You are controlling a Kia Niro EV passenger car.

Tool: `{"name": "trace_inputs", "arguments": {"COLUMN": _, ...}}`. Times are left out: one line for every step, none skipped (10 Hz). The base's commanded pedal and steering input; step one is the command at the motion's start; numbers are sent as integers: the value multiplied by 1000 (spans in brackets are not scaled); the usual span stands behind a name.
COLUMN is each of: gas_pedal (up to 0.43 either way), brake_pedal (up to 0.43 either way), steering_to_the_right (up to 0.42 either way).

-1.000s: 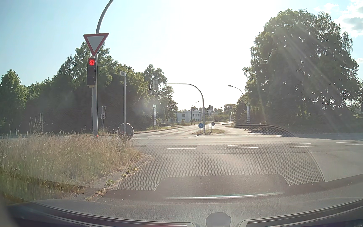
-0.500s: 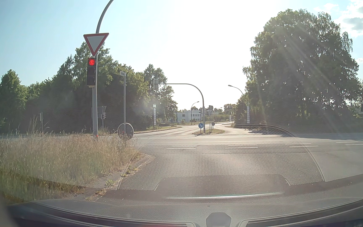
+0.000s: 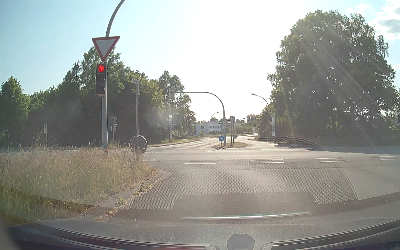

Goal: Follow the waypoints while adhering to traffic rules and regulations

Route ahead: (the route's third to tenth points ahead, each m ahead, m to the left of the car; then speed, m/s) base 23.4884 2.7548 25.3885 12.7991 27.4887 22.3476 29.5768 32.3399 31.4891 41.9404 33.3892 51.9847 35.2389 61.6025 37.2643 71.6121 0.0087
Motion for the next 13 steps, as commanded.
{"name": "trace_inputs", "arguments": {"gas_pedal": 0, "brake_pedal": 213, "steering_to_the_right": 15}}
{"name": "trace_inputs", "arguments": {"gas_pedal": 0, "brake_pedal": 213, "steering_to_the_right": 15}}
{"name": "trace_inputs", "arguments": {"gas_pedal": 0, "brake_pedal": 213, "steering_to_the_right": 15}}
{"name": "trace_inputs", "arguments": {"gas_pedal": 0, "brake_pedal": 213, "steering_to_the_right": 15}}
{"name": "trace_inputs", "arguments": {"gas_pedal": 0, "brake_pedal": 213, "steering_to_the_right": 15}}
{"name": "trace_inputs", "arguments": {"gas_pedal": 0, "brake_pedal": 213, "steering_to_the_right": 15}}
{"name": "trace_inputs", "arguments": {"gas_pedal": 0, "brake_pedal": 213, "steering_to_the_right": 15}}
{"name": "trace_inputs", "arguments": {"gas_pedal": 0, "brake_pedal": 213, "steering_to_the_right": 15}}
{"name": "trace_inputs", "arguments": {"gas_pedal": 0, "brake_pedal": 213, "steering_to_the_right": 15}}
{"name": "trace_inputs", "arguments": {"gas_pedal": 0, "brake_pedal": 213, "steering_to_the_right": 15}}
{"name": "trace_inputs", "arguments": {"gas_pedal": 0, "brake_pedal": 213, "steering_to_the_right": 15}}
{"name": "trace_inputs", "arguments": {"gas_pedal": 0, "brake_pedal": 213, "steering_to_the_right": 15}}
{"name": "trace_inputs", "arguments": {"gas_pedal": 0, "brake_pedal": 213, "steering_to_the_right": 15}}
